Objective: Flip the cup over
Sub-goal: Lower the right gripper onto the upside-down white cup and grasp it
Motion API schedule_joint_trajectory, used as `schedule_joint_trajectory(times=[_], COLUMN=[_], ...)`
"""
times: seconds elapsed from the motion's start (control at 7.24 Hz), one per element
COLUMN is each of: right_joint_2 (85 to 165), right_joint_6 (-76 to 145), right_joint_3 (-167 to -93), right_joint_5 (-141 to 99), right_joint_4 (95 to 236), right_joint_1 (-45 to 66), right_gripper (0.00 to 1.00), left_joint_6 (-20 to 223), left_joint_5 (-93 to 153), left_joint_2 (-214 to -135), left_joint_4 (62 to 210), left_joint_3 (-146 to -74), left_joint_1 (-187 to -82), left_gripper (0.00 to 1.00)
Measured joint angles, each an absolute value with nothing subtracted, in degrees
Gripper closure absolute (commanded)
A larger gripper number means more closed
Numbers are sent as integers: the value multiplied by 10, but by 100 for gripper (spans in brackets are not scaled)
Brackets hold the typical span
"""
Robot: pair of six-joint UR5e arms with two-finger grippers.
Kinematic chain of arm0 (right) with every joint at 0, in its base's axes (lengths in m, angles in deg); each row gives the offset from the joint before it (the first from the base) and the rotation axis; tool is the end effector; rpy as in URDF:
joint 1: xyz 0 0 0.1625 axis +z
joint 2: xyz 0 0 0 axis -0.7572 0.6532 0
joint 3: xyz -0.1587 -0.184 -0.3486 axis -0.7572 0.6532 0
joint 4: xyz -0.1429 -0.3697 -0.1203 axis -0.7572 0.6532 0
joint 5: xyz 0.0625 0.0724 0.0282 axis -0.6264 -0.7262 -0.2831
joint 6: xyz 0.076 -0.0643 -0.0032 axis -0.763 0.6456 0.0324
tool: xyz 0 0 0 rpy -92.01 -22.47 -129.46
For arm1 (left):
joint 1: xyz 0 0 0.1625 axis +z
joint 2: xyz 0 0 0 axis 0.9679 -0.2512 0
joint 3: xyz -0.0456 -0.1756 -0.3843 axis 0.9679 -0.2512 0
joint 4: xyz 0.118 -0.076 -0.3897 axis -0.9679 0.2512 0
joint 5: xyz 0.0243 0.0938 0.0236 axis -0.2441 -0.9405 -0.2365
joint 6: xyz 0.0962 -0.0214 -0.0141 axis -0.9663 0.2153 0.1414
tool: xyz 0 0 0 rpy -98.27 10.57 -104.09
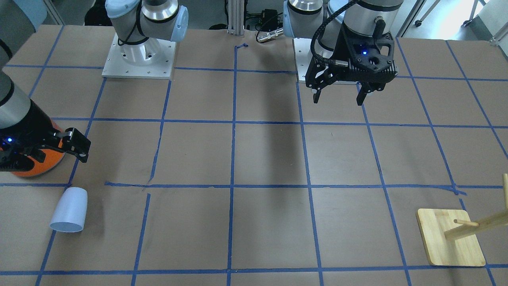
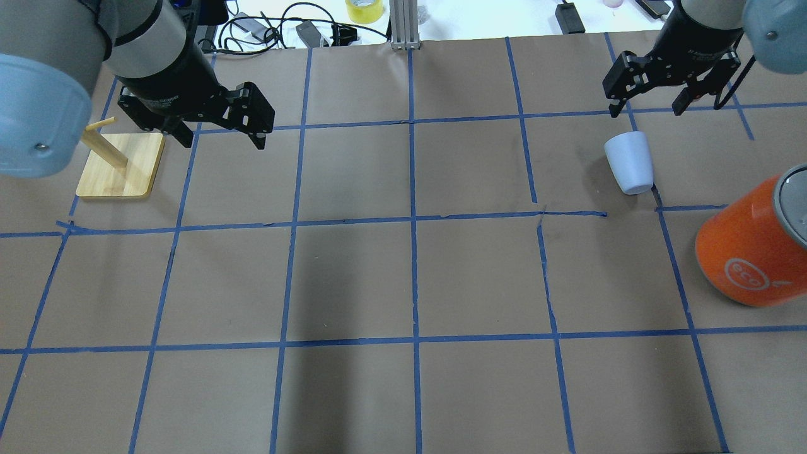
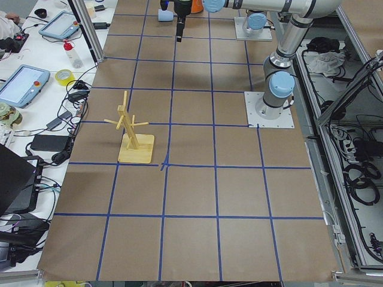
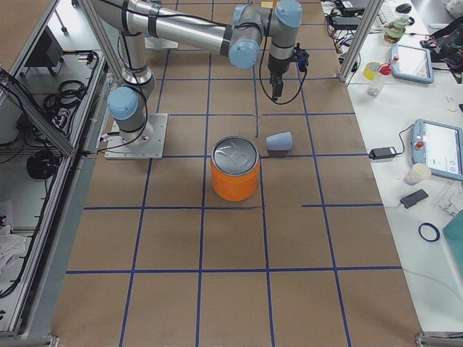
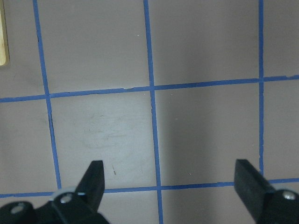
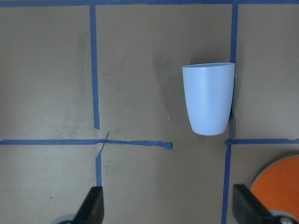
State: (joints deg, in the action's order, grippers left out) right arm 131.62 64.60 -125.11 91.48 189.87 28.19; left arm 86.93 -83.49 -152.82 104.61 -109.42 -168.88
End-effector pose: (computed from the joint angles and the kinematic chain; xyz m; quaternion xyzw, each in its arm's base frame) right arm 0.0037 -0.5985 0.3988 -0.0082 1.0000 -0.0003 0.0041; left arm -0.1590 -0.4801 0.5094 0.0283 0.9977 -0.0600 0.0143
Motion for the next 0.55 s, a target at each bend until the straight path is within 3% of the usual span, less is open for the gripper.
schedule_joint_trajectory(times=[0.55], right_joint_2=[1209], right_joint_6=[704], right_joint_3=[-1284], right_joint_5=[912], right_joint_4=[2032], right_joint_1=[243], right_gripper=[9], left_joint_6=[870], left_joint_5=[-835], left_joint_2=[-1526], left_joint_4=[1046], left_joint_3=[-1090], left_joint_1=[-1689], left_gripper=[0])
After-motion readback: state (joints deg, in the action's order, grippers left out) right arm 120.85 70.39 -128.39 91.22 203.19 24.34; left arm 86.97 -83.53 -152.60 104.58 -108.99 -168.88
